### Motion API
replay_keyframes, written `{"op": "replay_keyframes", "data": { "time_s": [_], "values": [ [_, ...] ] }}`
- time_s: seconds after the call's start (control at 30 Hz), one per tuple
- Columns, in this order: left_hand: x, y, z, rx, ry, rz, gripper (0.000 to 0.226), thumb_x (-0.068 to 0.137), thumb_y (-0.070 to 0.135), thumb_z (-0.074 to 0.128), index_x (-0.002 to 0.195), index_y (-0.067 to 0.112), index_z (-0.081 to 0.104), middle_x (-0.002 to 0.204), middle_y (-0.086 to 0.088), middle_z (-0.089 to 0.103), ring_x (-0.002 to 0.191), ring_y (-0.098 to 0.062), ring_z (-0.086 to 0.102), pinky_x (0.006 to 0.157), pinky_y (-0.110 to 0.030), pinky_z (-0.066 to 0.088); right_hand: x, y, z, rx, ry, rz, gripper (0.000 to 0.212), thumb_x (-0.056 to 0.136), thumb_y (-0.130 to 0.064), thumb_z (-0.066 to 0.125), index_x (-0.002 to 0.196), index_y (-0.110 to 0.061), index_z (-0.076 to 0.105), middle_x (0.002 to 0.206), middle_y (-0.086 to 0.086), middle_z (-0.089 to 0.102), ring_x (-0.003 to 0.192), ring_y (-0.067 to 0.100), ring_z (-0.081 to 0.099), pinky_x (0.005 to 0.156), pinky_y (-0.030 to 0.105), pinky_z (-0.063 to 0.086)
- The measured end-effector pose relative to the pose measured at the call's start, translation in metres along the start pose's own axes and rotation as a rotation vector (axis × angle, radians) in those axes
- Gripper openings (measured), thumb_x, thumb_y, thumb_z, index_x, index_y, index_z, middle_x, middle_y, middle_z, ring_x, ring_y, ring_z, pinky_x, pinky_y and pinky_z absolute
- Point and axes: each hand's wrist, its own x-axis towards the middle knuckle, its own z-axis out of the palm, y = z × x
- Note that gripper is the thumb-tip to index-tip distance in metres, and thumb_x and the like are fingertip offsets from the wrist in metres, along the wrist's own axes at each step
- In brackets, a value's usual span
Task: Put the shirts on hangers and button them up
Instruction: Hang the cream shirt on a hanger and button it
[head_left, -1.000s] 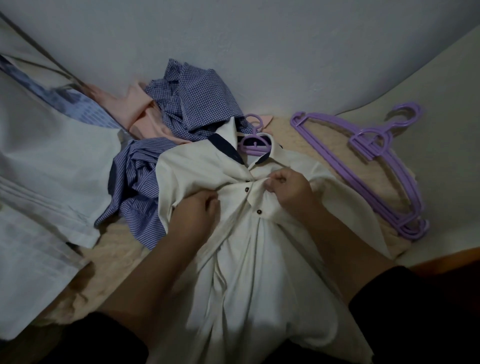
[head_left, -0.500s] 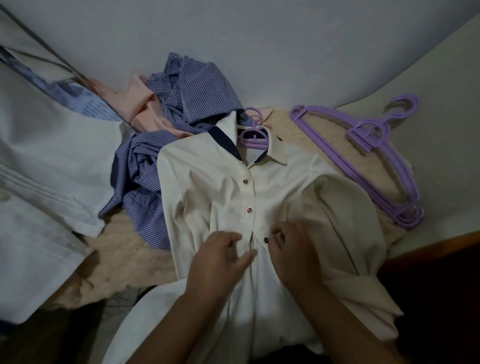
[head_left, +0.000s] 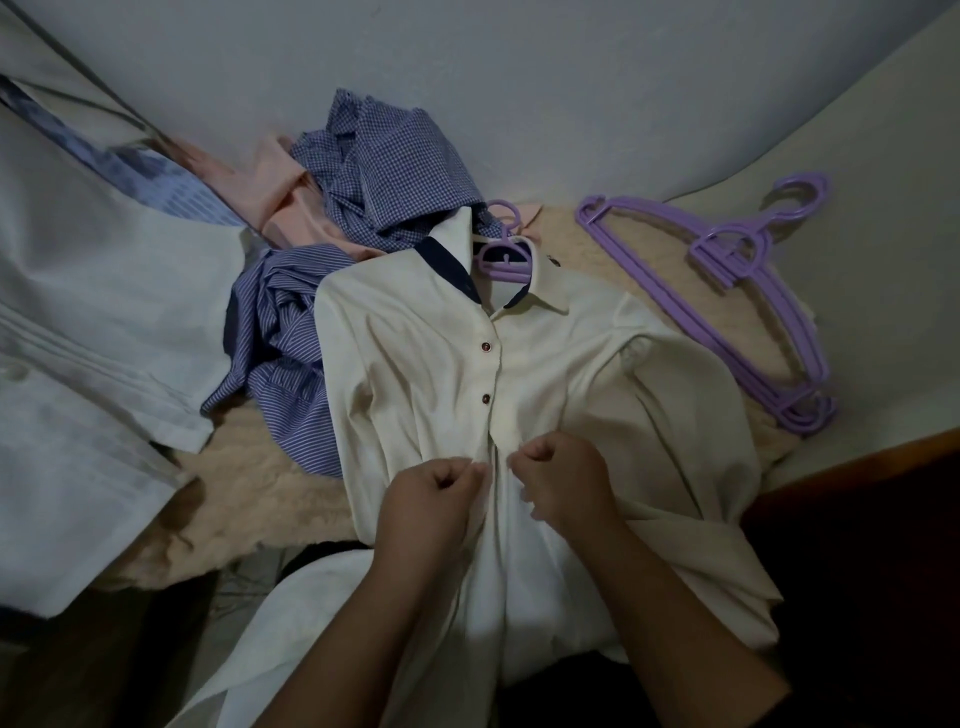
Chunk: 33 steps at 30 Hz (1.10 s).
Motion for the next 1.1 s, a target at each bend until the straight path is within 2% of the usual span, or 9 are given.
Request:
{"op": "replay_keyframes", "data": {
  "time_s": [0.07,0.27,0.4,0.67,0.77,0.87,0.93,1.0,1.1],
  "values": [
    [-0.002,0.008,-0.001,-0.079,0.019,0.007,0.044,0.088,0.028,0.064,0.062,-0.006,0.055,0.051,-0.006,0.046,0.048,-0.01,0.042,0.053,-0.024,0.036,-0.004,-0.009,-0.003,0.168,-0.013,0.022,0.024,0.08,-0.009,0.068,0.059,-0.016,0.058,0.055,0.003,0.059,0.052,0.017,0.058,0.049,0.028,0.049],
    [-0.003,0.022,-0.001,-0.178,0.023,0.01,0.041,0.088,0.028,0.063,0.073,-0.01,0.061,0.058,-0.012,0.047,0.055,-0.015,0.041,0.055,-0.026,0.036,-0.014,-0.021,-0.008,0.295,-0.051,-0.039,0.013,0.083,-0.008,0.066,0.073,-0.016,0.066,0.059,-0.002,0.063,0.046,0.003,0.057,0.046,0.015,0.042],
    [-0.005,0.02,0.0,-0.166,0.001,0.023,0.043,0.088,0.027,0.061,0.071,-0.012,0.06,0.056,-0.021,0.044,0.053,-0.015,0.039,0.053,-0.025,0.034,-0.017,-0.025,-0.01,0.353,-0.125,-0.009,0.017,0.087,-0.003,0.059,0.075,-0.014,0.064,0.053,0.001,0.059,0.037,0.0,0.05,0.041,0.015,0.042],
    [0.001,0.008,0.0,-0.236,-0.034,-0.019,0.047,0.083,0.038,0.057,0.081,-0.009,0.06,0.082,-0.033,0.059,0.069,-0.017,0.054,0.065,-0.033,0.042,-0.009,-0.021,-0.012,0.383,-0.268,0.017,0.02,0.091,0.003,0.051,0.077,-0.009,0.06,0.05,0.003,0.054,0.034,0.004,0.046,0.039,0.016,0.039],
    [0.003,0.006,0.001,-0.251,-0.075,-0.032,0.033,0.091,0.03,0.057,0.083,0.0,0.068,0.081,-0.029,0.064,0.07,-0.018,0.056,0.067,-0.034,0.044,-0.006,-0.019,-0.013,0.353,-0.299,0.0,0.024,0.091,0.002,0.049,0.075,-0.012,0.06,0.053,0.008,0.052,0.035,0.005,0.046,0.04,0.017,0.039],
    [0.0,0.012,-0.001,-0.263,-0.109,-0.01,0.021,0.091,0.025,0.06,0.08,0.019,0.077,0.067,-0.005,0.068,0.064,-0.007,0.055,0.064,-0.026,0.044,-0.006,-0.018,-0.013,0.324,-0.267,-0.043,0.025,0.091,0.001,0.049,0.075,-0.015,0.059,0.054,0.006,0.053,0.036,0.003,0.046,0.041,0.016,0.039],
    [-0.002,0.014,-0.002,-0.287,-0.119,0.008,0.016,0.089,0.021,0.064,0.082,0.026,0.078,0.07,-0.006,0.071,0.063,-0.007,0.056,0.063,-0.022,0.045,-0.008,-0.017,-0.01,0.303,-0.216,-0.084,0.026,0.09,0.001,0.05,0.075,-0.018,0.059,0.057,0.002,0.056,0.037,0.001,0.049,0.042,0.016,0.04],
    [-0.001,0.015,-0.001,-0.33,-0.095,-0.004,0.01,0.084,0.017,0.07,0.083,0.024,0.077,0.077,-0.016,0.071,0.066,-0.016,0.057,0.064,-0.027,0.046,-0.01,-0.016,-0.009,0.274,-0.17,-0.131,0.027,0.09,-0.001,0.051,0.076,-0.023,0.059,0.06,0.0,0.058,0.043,0.003,0.053,0.046,0.018,0.043],
    [0.0,0.013,0.004,-0.303,0.007,-0.008,0.004,0.078,0.014,0.077,0.081,0.017,0.076,0.07,-0.003,0.072,0.064,-0.013,0.061,0.06,-0.02,0.049,-0.011,-0.016,-0.01,0.221,-0.15,-0.204,0.027,0.09,-0.008,0.052,0.077,-0.03,0.058,0.063,-0.002,0.061,0.051,0.006,0.059,0.052,0.021,0.047]
  ]
}}
